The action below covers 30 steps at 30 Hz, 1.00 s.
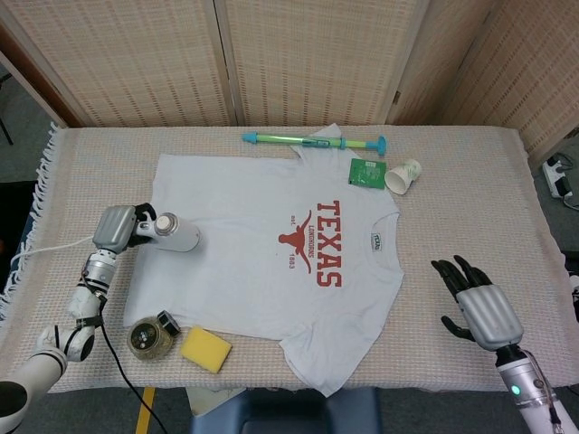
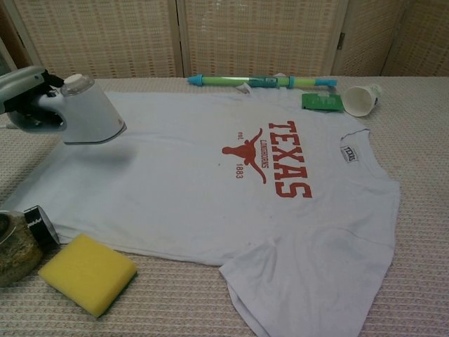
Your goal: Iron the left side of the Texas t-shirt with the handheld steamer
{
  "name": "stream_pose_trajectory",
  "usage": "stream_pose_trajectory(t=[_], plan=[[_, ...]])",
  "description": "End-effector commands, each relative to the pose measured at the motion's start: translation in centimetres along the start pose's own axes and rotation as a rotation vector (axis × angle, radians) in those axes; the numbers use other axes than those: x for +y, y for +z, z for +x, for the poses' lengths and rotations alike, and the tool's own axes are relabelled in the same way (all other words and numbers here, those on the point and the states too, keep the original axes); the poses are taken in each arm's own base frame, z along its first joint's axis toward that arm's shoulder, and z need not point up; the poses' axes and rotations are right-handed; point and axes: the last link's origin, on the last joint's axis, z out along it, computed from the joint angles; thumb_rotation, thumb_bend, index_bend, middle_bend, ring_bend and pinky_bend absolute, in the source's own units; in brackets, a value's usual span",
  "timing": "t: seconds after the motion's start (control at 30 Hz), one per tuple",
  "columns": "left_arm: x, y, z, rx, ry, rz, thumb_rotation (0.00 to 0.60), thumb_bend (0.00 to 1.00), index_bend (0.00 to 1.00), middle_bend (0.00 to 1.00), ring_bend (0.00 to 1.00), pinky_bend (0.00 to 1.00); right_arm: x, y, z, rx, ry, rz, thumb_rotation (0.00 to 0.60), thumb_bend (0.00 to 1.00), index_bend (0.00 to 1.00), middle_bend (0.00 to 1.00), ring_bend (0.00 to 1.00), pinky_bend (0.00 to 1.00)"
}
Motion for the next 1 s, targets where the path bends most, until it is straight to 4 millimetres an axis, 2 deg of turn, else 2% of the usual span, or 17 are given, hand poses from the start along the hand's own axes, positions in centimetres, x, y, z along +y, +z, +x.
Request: stream_pose_trajectory(t=[0.03,0.07,0.17,0.23,0.43,0.63,0.83,1.0], plan=[[3.8,0.3,-0.2,-0.01,0.066,-0.107,0.6,0.56,0.9,1.0,0.85,0.81,-3.3,3.3,-2.0,-0.173,0.082,0.19,0.6,0.75,0.0,0.05,0.0,0.16],[4.5,0.4,-0.4,-0.009,0.08,-0.119,0.6,0.57,0.9,1.0,0.85,0.81,-3.9,3.9,-2.4,-0.192,0.098,0.214,0.6,0.84,0.0,0.05,0.0,0.14],[6.4,0.8,-1.1,-0.02,0.136,-0.154,0.6,0.58,0.9,1.0,0.85,0.81,-5.4,5.6,-3.5,-0.24,0.136,0.276,0.6,0.97,0.0,0.04,0.0,0.12],[7.6,1.0,-1.7,-0.03,0.175,-0.176,0.6,0.58,0.9,1.0,0.85,0.81,-6.2,6.5,-4.3,-0.27,0.162,0.301,0.6,1.0,0.0,0.04,0.0,0.1],[10.1,1.8,-3.1,-0.048,0.27,-0.224,0.6,0.58,0.9,1.0,0.85,0.81,-7.2,7.9,-6.2,-0.351,0.17,0.342,0.59,1.0,0.0,0.04,0.0,0.08],[11.6,2.4,-4.1,-0.055,0.289,-0.227,0.6,0.58,0.9,1.0,0.85,0.81,-7.4,8.5,-7.2,-0.364,0.132,0.36,0.587,1.0,0.0,0.04,0.0,0.08],[12.2,2.6,-5.5,-0.085,0.288,-0.195,0.6,0.58,0.9,1.0,0.85,0.81,-7.3,8.6,-7.8,-0.374,0.11,0.355,0.587,1.0,0.0,0.04,0.0,0.08],[11.4,2.8,-6.2,-0.103,0.299,-0.157,0.6,0.58,0.9,1.0,0.85,0.81,-7.3,8.7,-8.0,-0.378,0.108,0.349,0.585,1.0,0.0,0.04,0.0,0.08]])
